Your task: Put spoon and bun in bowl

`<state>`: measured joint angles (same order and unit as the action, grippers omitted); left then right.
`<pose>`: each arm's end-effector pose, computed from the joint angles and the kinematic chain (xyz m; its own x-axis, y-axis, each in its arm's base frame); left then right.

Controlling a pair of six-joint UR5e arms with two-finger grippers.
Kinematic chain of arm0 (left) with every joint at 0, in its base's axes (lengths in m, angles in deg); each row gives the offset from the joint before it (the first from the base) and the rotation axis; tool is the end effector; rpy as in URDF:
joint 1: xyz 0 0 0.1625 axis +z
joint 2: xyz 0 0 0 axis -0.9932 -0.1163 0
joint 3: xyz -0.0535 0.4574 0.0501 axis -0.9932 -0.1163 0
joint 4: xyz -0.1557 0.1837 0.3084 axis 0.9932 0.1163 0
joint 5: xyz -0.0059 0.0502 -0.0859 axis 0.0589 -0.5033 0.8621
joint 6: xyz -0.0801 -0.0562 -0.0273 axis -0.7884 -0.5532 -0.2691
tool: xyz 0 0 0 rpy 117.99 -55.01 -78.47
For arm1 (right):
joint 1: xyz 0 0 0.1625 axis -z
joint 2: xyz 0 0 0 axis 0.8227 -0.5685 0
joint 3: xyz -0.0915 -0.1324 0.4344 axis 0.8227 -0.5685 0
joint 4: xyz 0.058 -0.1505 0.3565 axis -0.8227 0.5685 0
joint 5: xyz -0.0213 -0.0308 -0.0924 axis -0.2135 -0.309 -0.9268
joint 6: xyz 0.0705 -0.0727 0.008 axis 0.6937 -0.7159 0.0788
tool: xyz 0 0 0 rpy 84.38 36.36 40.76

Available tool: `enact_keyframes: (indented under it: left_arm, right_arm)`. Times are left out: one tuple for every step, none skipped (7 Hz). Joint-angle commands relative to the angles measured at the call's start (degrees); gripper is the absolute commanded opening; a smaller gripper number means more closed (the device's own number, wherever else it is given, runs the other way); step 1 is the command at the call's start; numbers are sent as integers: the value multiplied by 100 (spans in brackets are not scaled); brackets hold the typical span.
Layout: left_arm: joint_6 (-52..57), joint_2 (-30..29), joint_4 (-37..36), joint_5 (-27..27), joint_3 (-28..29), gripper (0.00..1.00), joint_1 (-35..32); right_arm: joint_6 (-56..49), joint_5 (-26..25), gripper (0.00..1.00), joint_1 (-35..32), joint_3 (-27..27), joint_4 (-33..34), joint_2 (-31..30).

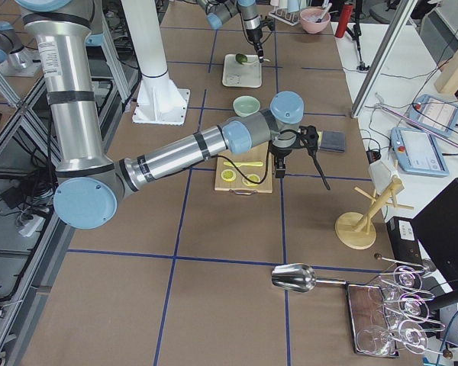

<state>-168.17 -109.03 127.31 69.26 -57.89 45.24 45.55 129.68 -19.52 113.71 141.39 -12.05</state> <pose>0.4036 -0.4602 0.3028 0.5070 -0.2544 -0.8235 0.4232 0.9058 -0.0192 -0.0828 -0.5112 0.4682 0.5473 -0.0133 0.8368 -0.0573 0.9969 0.0533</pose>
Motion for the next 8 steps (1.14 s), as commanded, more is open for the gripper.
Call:
enact_keyframes:
  left_arm:
    - [-1112,-725,-33,-8,526,0,107]
    - [-1543,-955,28,-43,808,0,256]
    - [-1713,-1192,29,-43,994,0,371]
    - [-1862,-1264,38,-52,1004,0,476]
    - [-1986,-1351,38,-61,1048,0,617]
    - [-2161,-1457,55,-61,1074,0,722]
    - [-2328,-1527,64,-244,1162,0,915]
    - [-2365,-1606,247,-541,1310,0,1056]
  right_arm:
    - [1286,-581,100,874,114,-753,77]
    - [1962,-992,100,1313,131,-1211,77]
    - [2535,-1379,100,1770,132,-1572,86]
    - [2932,-1826,100,2218,149,-1758,86]
    - [3110,-2118,100,2562,193,-1769,138]
    - [3129,-2434,100,2861,184,-1769,199]
    - [3312,-2698,100,3177,141,-1769,304]
    - [3366,-2927,100,3398,71,-1743,488]
